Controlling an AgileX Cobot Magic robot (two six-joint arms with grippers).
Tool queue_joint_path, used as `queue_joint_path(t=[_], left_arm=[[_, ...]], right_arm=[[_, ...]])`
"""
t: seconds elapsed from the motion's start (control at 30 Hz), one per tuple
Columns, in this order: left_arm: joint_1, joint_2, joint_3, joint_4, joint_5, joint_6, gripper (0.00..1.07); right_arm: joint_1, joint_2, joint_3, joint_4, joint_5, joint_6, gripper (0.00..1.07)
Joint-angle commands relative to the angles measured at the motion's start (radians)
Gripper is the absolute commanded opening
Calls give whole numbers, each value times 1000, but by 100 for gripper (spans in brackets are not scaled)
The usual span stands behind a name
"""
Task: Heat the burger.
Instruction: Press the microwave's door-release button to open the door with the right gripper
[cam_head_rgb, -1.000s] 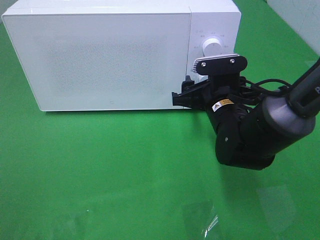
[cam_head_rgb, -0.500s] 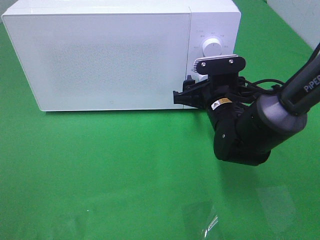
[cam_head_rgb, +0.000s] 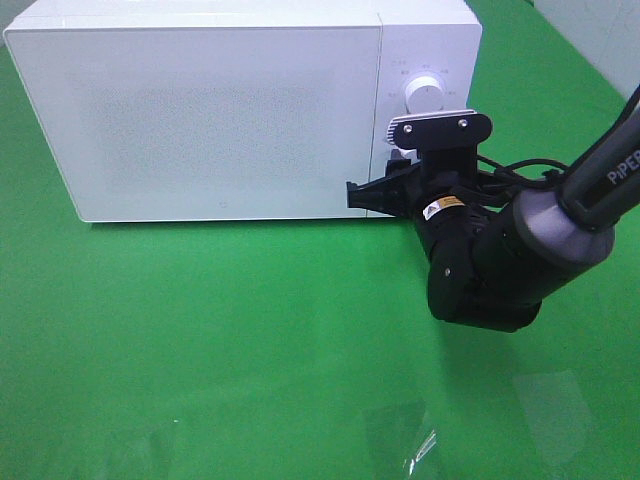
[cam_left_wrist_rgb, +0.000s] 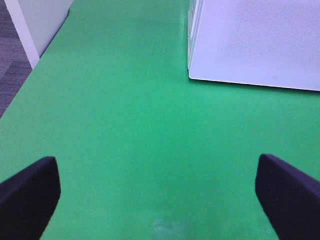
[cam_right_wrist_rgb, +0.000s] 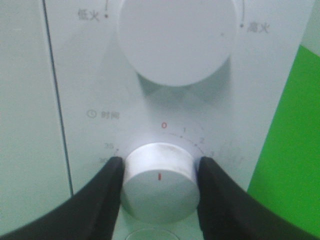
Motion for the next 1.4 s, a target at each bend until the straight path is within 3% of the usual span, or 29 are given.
queue_joint_path(t=[0.03,0.07,0.23,0.47,0.5,0.6,0.67,0.77,1.0,1.4], left_arm=[[2,-16,4,-4,-12,-5,98],[2,-16,4,-4,-12,-5,98],[2,-16,4,-4,-12,-5,98],[2,-16,4,-4,-12,-5,98],[2,-16,4,-4,-12,-5,98],[2,-16,4,-4,-12,-5,98],[2,-16,4,-4,-12,-5,98],[2,-16,4,-4,-12,-5,98],[2,-16,4,-4,-12,-5,98],[2,-16,4,-4,-12,-5,98]], right_arm=[[-7,-2,-16,-24,-37,4,4],[-7,-2,-16,-25,-36,4,0],[-7,-2,-16,-27,-38,38,0],[-7,-2,-16,-29,-37,366,0],[-7,-2,-16,-32,-31,570,0],[-7,-2,-16,-51,-22,759,0],[-7,-2,-16,-100,-32,1177,0],[-7,-2,-16,-106,-41,1248,0],[-7,-2,-16,-133,-111,1783,0],[-7,-2,-16,-151,-168,1837,0]])
